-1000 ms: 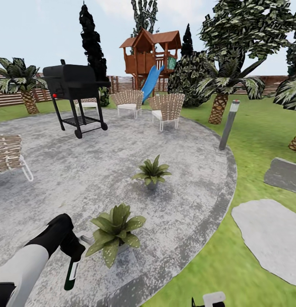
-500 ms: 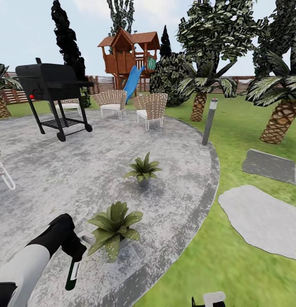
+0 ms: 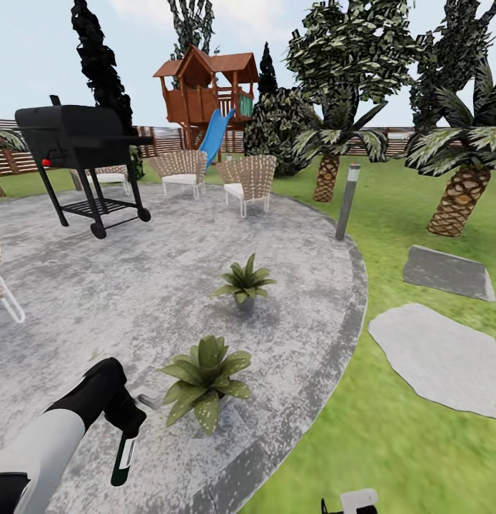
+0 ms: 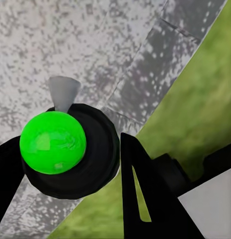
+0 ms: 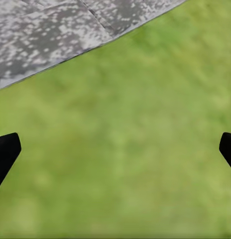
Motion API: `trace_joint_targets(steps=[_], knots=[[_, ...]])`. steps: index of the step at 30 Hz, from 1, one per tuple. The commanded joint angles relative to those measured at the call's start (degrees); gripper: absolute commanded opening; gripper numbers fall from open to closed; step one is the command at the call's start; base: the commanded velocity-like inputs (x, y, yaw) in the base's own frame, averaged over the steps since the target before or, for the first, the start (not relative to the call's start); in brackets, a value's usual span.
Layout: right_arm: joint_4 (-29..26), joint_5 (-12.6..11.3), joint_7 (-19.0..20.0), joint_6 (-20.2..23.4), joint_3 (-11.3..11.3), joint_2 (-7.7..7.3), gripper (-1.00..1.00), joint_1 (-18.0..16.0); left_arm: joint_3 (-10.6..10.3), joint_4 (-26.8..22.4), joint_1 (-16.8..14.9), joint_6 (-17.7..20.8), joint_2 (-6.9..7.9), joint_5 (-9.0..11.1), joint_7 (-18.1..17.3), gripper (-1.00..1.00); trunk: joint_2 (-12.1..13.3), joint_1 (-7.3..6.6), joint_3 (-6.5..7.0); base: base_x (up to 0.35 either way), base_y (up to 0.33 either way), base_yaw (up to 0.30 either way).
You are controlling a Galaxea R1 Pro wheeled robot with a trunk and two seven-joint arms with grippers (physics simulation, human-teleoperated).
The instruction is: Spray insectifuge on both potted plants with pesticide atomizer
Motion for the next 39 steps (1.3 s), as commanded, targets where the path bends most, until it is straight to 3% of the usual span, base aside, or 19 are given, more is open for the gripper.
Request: trace_joint_targets(steps=[1, 11, 25, 33, 39], knots=[[0.07, 0.59, -0.60, 0.03, 0.17, -0.01, 1.00, -0.04, -0.17, -0.08, -0.01, 0.38, 0.04, -0.33, -0.47, -1.00, -0.02, -0.01, -0.05, -0.004, 0.017, 0.000], [-0.09, 0.48, -0.69, 0.03, 0.00, -0.02, 1.00, -0.04, -0.06, -0.11, -0.09, 0.72, 0.03, -0.33, -0.54, -1.00, -0.02, -0.01, 0.12, 0.000, 0.003, -0.138], [-0.02, 0.50, -0.69, 0.03, 0.09, 0.05, 1.00, -0.04, 0.06, 0.22, -0.09, 0.90, -0.01, -0.33, -0.53, -1.00, -0.02, -0.01, 0.58, 0.049, 0.254, -0.265], [0.00, 0.50, -0.69, 0.03, 0.09, 0.05, 1.00, -0.04, 0.24, 0.72, -0.01, 0.34, 0.30, -0.33, -0.90, -1.00, -0.02, -0.01, 0.84, 0.071, 0.023, -0.266], [0.03, 0.50, -0.69, 0.03, 0.09, 0.05, 1.00, -0.04, 0.14, 0.36, -0.01, 0.29, 0.39, -0.25, -1.15, -1.00, -0.02, -0.01, 1.03, -0.206, 0.084, -0.266]])
